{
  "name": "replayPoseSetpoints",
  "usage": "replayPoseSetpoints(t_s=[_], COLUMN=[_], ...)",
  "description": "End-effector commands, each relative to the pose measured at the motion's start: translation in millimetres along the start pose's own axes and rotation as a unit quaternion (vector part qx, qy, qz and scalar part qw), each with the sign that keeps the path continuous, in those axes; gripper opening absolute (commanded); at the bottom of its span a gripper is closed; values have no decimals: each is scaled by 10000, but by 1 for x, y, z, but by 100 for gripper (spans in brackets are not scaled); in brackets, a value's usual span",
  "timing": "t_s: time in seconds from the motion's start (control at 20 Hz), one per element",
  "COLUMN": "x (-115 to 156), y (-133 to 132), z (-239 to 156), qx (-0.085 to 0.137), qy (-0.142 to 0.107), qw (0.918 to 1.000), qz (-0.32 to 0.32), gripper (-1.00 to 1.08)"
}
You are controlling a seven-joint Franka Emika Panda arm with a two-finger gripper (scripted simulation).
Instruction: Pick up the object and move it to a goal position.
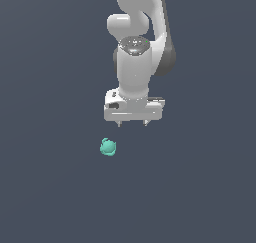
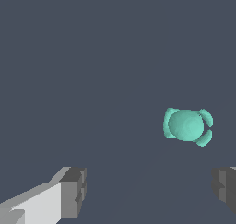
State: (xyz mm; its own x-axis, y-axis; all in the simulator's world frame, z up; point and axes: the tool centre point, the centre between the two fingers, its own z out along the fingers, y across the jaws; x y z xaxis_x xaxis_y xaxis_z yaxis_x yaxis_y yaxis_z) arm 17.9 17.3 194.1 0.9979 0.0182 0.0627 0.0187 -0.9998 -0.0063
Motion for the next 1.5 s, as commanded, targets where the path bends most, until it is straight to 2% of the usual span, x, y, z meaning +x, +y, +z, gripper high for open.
replayPoseSetpoints(t_s=[0.0, 0.5, 0.75, 1.0, 1.45], x=[3, 13, 14, 13, 11], y=[10, 76, 100, 110, 109], z=[9, 72, 95, 104, 124], qx=[-5, -33, -45, -50, -51], qy=[-30, -218, -284, -311, -314], qw=[10000, 9989, 9982, 9978, 9978], qz=[57, 411, 530, 579, 578], gripper=[100, 100, 100, 100, 100])
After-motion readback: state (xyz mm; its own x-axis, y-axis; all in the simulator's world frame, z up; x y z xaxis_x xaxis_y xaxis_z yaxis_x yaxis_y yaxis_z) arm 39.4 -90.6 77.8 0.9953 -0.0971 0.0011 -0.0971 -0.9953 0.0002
